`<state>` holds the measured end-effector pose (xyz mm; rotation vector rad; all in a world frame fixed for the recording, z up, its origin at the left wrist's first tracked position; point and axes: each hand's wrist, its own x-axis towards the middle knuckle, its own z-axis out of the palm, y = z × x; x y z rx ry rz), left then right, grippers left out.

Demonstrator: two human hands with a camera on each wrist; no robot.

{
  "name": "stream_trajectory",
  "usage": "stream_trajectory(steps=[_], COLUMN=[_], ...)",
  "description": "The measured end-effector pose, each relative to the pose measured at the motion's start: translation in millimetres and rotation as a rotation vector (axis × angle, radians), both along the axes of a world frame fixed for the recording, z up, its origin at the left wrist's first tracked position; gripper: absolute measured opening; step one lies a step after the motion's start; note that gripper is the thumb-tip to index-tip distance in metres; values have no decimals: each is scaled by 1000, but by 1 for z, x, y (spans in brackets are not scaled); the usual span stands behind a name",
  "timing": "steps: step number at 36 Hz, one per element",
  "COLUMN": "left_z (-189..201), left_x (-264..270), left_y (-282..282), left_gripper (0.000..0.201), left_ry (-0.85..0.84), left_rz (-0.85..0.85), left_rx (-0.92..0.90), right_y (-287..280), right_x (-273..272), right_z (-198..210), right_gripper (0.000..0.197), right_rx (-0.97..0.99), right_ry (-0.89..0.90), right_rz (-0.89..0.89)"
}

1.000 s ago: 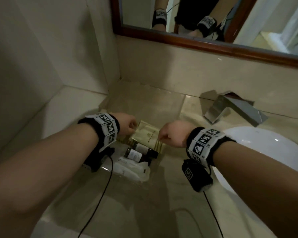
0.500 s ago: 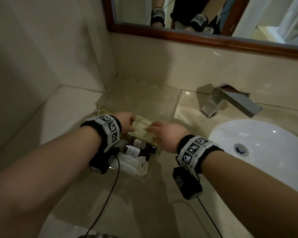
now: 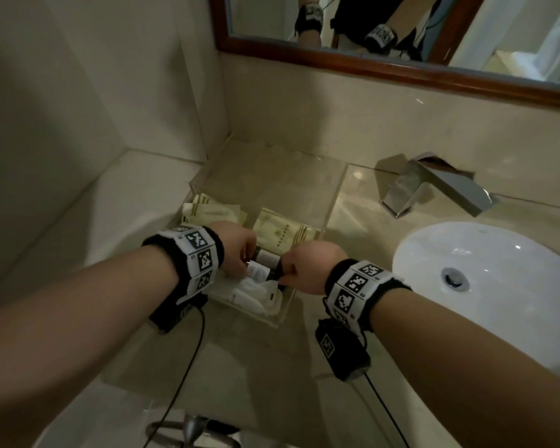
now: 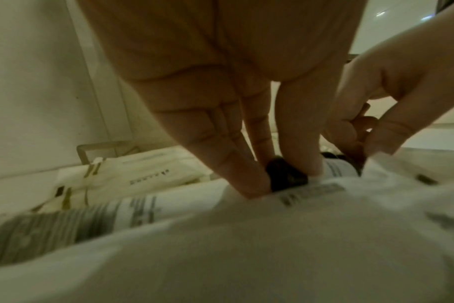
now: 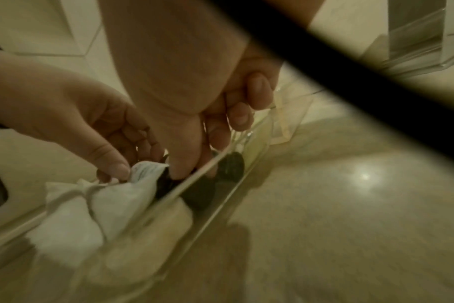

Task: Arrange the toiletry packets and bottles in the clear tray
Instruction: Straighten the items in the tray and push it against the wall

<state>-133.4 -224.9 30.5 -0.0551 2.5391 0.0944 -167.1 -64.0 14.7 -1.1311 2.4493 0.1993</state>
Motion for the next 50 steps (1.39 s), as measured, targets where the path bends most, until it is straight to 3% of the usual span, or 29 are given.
stream_trajectory(steps=[6,16,18,23,28,32,37,40,45,48,50], left_z=[-14,-21,-19,-4,-2,-7,-15,-18,-21,-26,-30], left_x=[0,4,8,27,54,69,73,71,61,58,60], left_y=[6,1,-5,-35,-74,-93,-107,-114,-118,-116,-115], left_gripper=[32,24,17,20,34,39,36,32,27,17,24], left_ry=[145,195,221,308,181,197,282,291,230,269,315], left_rz=[-2,-11,23,103,44,-21,-13,46,242,272,269], left_rx=[25,76,115,218,86,-20,10,-1,7,22,45], right_y=[6,7,8,2,-23,-40,-51,-54,-55,-52,-50], right_x=[7,10,11,18,35,48,56,59,57,61,63], right_z=[-6,-9,-10,-3,3,0,-7,-9,-10,-12,-13], right_gripper=[33,31,30,32,38,27,24,25,9,7,8], right_rx=[-69,-134,-176,-399,-340,-252,-160,-144,-243,-310,-332], right_ry=[-17,-12,-9,-28,-128,-147,-124,-131,-170,-171,-154], right_rz=[-33,-61,-86,-140,-34,-19,-40,-77,-198,-242,-240])
